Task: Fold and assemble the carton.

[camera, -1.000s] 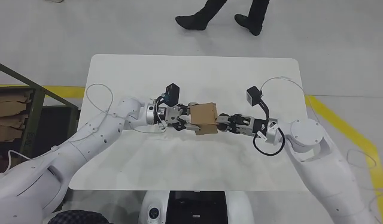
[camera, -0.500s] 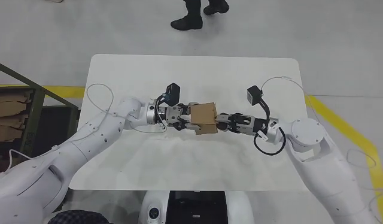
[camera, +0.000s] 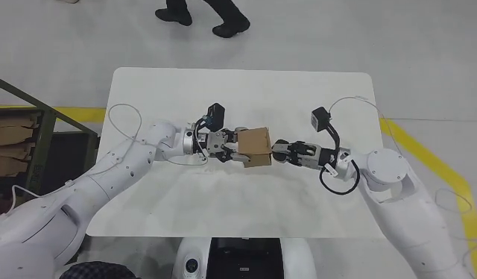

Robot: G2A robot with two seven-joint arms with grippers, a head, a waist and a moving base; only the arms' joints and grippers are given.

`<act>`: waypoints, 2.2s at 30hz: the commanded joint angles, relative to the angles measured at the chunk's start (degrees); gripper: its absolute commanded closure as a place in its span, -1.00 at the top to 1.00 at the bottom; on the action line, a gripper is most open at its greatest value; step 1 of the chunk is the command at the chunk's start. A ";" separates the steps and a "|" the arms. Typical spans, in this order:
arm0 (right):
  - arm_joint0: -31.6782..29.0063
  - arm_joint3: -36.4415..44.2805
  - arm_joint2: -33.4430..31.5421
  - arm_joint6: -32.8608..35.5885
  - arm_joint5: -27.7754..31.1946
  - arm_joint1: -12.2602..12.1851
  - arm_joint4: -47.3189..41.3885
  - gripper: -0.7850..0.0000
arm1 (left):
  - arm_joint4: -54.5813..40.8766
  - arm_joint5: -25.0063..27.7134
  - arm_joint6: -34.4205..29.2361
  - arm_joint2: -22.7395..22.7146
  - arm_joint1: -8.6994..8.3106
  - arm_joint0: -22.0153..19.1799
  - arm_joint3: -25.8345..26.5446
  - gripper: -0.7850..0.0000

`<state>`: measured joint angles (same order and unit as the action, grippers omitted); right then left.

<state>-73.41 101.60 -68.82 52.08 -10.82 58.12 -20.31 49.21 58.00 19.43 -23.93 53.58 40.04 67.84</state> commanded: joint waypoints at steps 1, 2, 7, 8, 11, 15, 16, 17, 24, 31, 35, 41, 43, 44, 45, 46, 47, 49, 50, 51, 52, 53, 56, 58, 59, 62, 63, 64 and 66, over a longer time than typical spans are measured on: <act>0.24 -0.02 0.41 0.14 -0.06 0.05 0.11 -1.00 | -0.04 0.00 -0.05 0.02 0.01 0.00 0.06 0.28; 0.40 -0.08 0.62 0.14 -0.11 0.09 0.15 -1.00 | -0.05 0.00 -0.06 0.02 0.02 0.00 0.09 0.28; 1.29 -0.60 1.71 0.19 -0.42 0.26 0.44 -1.00 | 0.09 0.00 -0.13 -0.05 0.04 0.00 0.16 0.28; 1.46 -0.73 1.89 0.22 -0.47 0.29 0.47 -1.00 | 0.10 0.00 -0.14 -0.07 0.03 0.01 0.18 0.27; 1.80 -1.15 2.20 0.14 -0.62 0.36 0.42 -1.00 | 0.07 0.00 -0.10 -0.17 0.00 0.06 0.20 0.25; 1.73 -1.52 1.59 -0.40 -0.18 0.33 -0.03 -1.00 | 0.08 0.00 -0.27 -0.24 -0.03 0.12 0.16 0.25; 1.60 -1.53 1.16 -0.64 0.02 0.29 -0.19 -1.00 | 0.08 0.00 -0.28 -0.24 -0.04 0.14 0.16 0.23; 1.41 -1.54 0.68 -0.92 0.26 0.23 -0.30 -1.00 | 0.08 0.00 -0.30 -0.25 -0.04 0.16 0.13 0.24; 1.32 -2.35 -0.96 -1.82 0.48 0.06 -0.58 -1.00 | 0.24 0.00 -0.01 -0.49 -0.10 0.37 0.55 0.23; 3.49 -3.87 1.35 -1.24 0.35 0.53 -0.69 -1.00 | 0.57 0.00 -0.05 -0.61 -0.19 0.55 1.21 0.23; 4.60 -4.66 3.03 -0.88 0.28 0.85 -0.50 -1.00 | 0.45 0.00 -0.21 -0.51 -0.21 0.58 1.38 0.21; 5.49 -5.40 4.07 -0.90 0.38 1.11 -0.39 -1.00 | 0.32 0.00 -0.27 -0.41 -0.23 0.51 1.38 0.20; 5.44 -5.39 3.80 -1.07 0.51 1.06 -0.01 -1.00 | 0.29 0.00 -0.33 -0.39 -0.22 0.50 0.95 0.22; 5.34 -5.41 3.53 -1.20 0.49 1.01 0.04 -1.00 | 0.29 0.00 -0.34 -0.39 -0.20 0.50 0.84 0.22; 5.12 -5.41 2.98 -1.45 0.54 0.93 0.04 -1.00 | 0.18 0.00 -0.33 -0.37 -0.18 0.53 0.58 0.22; 4.84 -5.42 2.29 -1.72 0.62 0.83 -0.12 -1.00 | 0.15 0.00 -0.39 -0.37 -0.15 0.51 0.26 0.22; 4.48 -5.39 1.53 -1.99 0.78 0.72 -0.37 -1.00 | 0.08 0.00 -0.43 -0.41 -0.11 0.49 -0.15 0.22; 3.43 -5.22 0.01 -2.40 1.16 0.49 -0.86 -1.00 | 0.27 0.00 -0.86 -0.58 0.05 0.31 -1.31 0.24; 2.84 -5.13 -0.81 -2.68 1.43 0.38 -1.20 -1.00 | 0.74 -0.03 -1.29 -0.79 0.17 0.14 -2.13 0.25; 2.24 -5.05 -1.59 -2.95 1.66 0.26 -1.41 -1.00 | 0.96 -0.23 -1.49 -0.99 0.36 0.16 -2.87 0.26; 1.45 -4.86 -2.55 -3.29 1.96 0.12 -1.64 -1.00 | 0.97 -0.49 -1.56 -1.20 0.68 0.26 -3.78 0.25; 1.05 -4.78 -3.00 -3.44 2.09 0.05 -1.81 -1.00 | 1.32 -1.08 -1.79 -1.32 0.84 0.20 -4.33 0.27; -0.61 -4.17 -4.68 -3.68 2.66 -0.21 -2.28 -1.00 | 1.53 -2.62 -1.49 -1.65 1.74 0.49 -6.44 0.25; -1.59 -3.81 -5.51 -3.79 2.98 -0.34 -2.45 -1.00 | 3.55 -4.78 -2.29 -1.71 2.39 0.05 -7.51 0.25; -2.02 -3.62 -5.84 -3.84 3.11 -0.40 -2.51 -1.00 | 3.97 -5.20 -2.03 -1.71 2.73 0.10 -7.93 0.25; -3.16 -3.23 -6.51 -3.82 3.51 -0.52 -2.65 -1.00 | 7.16 -7.63 -2.66 -1.49 3.68 -0.22 -9.27 0.27; -3.49 -3.13 -6.65 -3.76 3.64 -0.54 -2.73 -1.00 | 7.66 -7.82 -2.52 -1.43 3.98 -0.16 -9.69 0.28; -3.78 -3.11 -6.78 -3.73 3.74 -0.57 -2.72 -1.00 | 8.34 -8.07 -2.67 -1.36 4.26 -0.20 -10.26 0.28; -4.22 -3.15 -6.99 -3.66 3.96 -0.61 -2.82 -1.00 | 9.03 -8.00 -2.59 -1.27 4.80 -0.13 -11.20 0.34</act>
<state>-77.48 98.50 -75.73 48.42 -6.94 57.53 -23.10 58.11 49.80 16.69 -25.21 58.16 39.85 57.08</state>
